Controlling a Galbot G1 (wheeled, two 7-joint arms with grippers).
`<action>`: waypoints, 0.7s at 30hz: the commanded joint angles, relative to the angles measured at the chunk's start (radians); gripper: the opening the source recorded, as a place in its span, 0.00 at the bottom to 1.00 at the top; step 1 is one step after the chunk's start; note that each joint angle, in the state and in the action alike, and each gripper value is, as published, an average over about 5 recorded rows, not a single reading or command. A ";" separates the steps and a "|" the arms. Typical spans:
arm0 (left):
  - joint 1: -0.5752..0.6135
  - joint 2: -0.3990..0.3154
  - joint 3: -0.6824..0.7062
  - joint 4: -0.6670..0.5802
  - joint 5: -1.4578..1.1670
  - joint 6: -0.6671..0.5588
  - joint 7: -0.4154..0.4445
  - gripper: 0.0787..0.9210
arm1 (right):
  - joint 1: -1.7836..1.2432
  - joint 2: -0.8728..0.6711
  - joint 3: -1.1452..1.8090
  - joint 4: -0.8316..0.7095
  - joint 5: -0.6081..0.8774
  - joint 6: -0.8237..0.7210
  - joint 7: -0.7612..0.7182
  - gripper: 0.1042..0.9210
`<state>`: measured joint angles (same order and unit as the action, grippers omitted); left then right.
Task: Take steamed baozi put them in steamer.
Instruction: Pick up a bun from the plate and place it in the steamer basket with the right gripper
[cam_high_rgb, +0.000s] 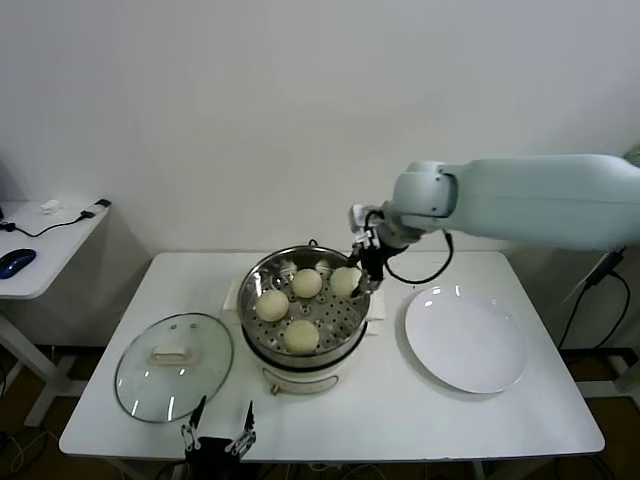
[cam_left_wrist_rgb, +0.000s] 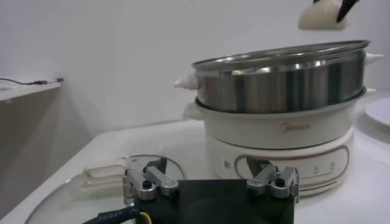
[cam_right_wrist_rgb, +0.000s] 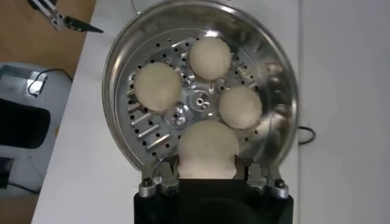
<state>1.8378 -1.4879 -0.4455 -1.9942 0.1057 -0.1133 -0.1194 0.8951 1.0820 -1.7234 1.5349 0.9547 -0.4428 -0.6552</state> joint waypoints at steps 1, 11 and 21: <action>-0.001 0.001 -0.002 0.001 -0.001 0.001 0.000 0.88 | -0.154 0.123 0.008 -0.091 -0.026 -0.051 0.060 0.64; -0.006 0.004 -0.011 0.008 -0.010 0.005 0.004 0.88 | -0.167 0.126 0.003 -0.142 -0.070 -0.041 0.031 0.64; -0.013 0.006 -0.009 0.013 -0.013 0.007 0.005 0.88 | -0.183 0.121 0.041 -0.176 -0.051 0.027 0.014 0.76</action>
<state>1.8253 -1.4820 -0.4545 -1.9820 0.0923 -0.1070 -0.1148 0.7421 1.1912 -1.7078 1.3967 0.9053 -0.4549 -0.6265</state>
